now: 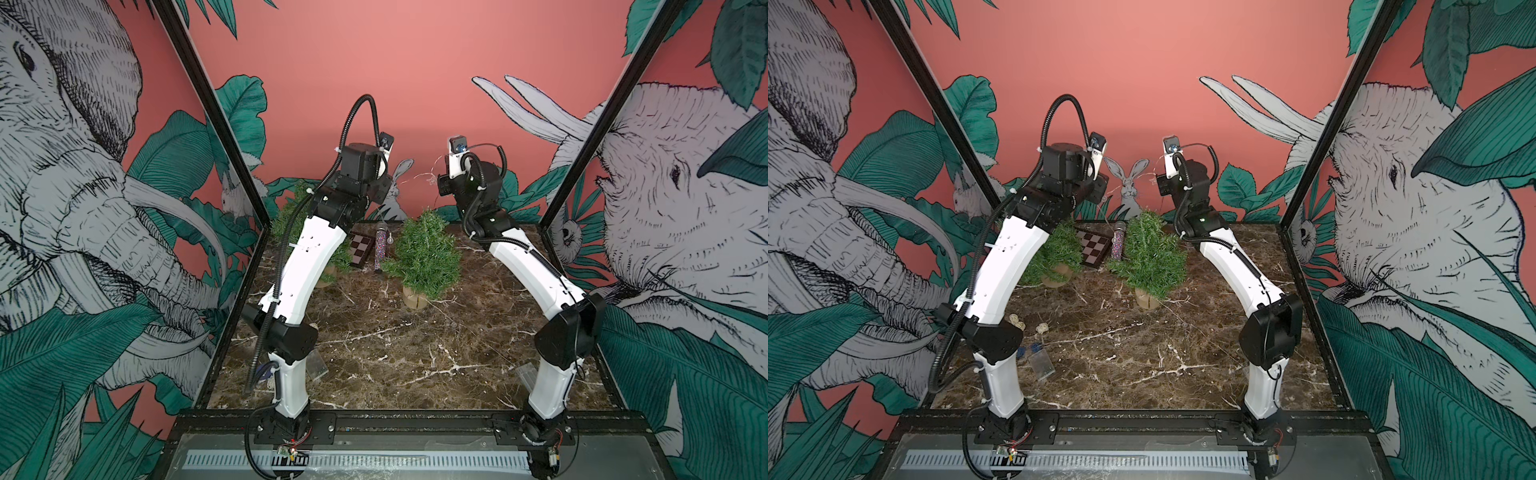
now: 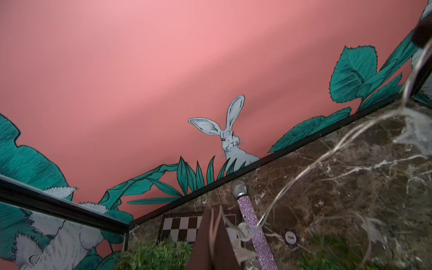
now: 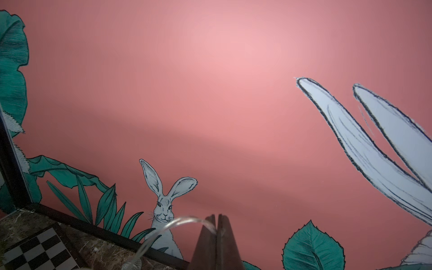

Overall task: Wrap string light around the christmas tree
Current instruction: Wrap the light string around the Christmas tree.

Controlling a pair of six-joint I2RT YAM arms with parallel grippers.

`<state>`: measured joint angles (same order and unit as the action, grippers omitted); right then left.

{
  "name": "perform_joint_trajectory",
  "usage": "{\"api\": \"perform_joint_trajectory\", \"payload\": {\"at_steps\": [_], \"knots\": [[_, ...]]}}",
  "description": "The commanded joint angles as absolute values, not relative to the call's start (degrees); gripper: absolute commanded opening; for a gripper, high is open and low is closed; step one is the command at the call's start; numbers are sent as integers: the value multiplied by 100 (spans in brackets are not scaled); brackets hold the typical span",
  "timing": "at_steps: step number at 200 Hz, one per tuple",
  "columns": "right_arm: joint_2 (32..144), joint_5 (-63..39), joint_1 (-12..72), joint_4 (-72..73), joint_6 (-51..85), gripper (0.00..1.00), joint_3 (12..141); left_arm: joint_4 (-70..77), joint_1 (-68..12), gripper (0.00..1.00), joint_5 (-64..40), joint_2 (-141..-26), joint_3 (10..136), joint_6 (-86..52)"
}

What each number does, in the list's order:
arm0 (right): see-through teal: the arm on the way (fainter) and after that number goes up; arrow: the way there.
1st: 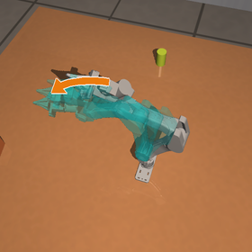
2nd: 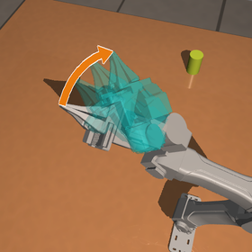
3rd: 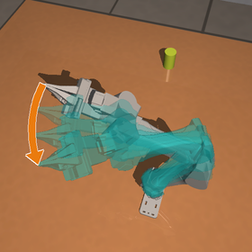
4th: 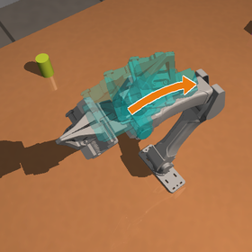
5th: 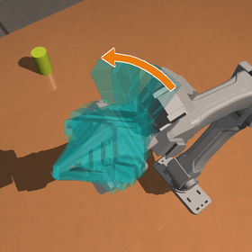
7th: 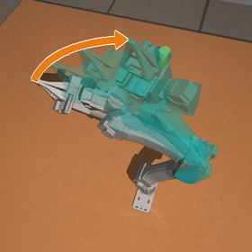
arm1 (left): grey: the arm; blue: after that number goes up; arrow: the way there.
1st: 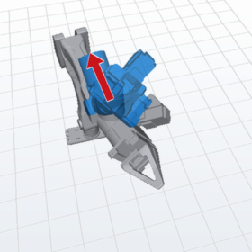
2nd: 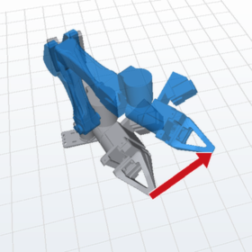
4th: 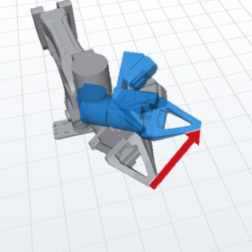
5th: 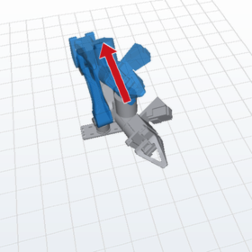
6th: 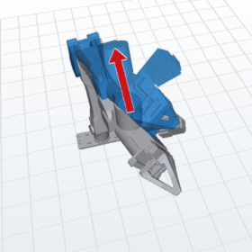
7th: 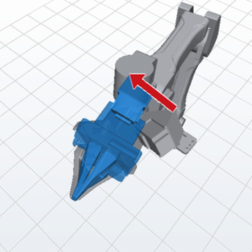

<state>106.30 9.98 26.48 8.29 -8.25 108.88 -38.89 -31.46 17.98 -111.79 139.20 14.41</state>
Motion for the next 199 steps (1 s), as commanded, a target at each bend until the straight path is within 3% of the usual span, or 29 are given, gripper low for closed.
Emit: {"api": "perform_joint_trajectory", "payload": {"at_steps": [1,27,76,112,135,165,199], "knots": [[10376,775,2495,1053,-508,0,10623,-3131,-3155,0,1299,-11805,14569,1803],[10310,162,2180,897,-212,0,10309,-2524,-3159,0,381,-12456,14899,1813],[10573,-2346,1811,1197,360,5,9914,-1130,-3156,0,-1104,-13266,14824,1506],[10914,-3083,1780,1590,730,10,10053,-109,-3171,0,-2086,-13573,14921,899],[11117,-3329,1767,1843,940,17,10148,-43,-3182,0,-2404,-13607,14966,754],[11232,-3456,1767,2142,1029,39,10045,-188,-3224,0,-2582,-13529,14950,871],[11288,-3196,1760,2358,1047,54,9861,-300,-3279,0,-2628,-13439,14963,954]]}}
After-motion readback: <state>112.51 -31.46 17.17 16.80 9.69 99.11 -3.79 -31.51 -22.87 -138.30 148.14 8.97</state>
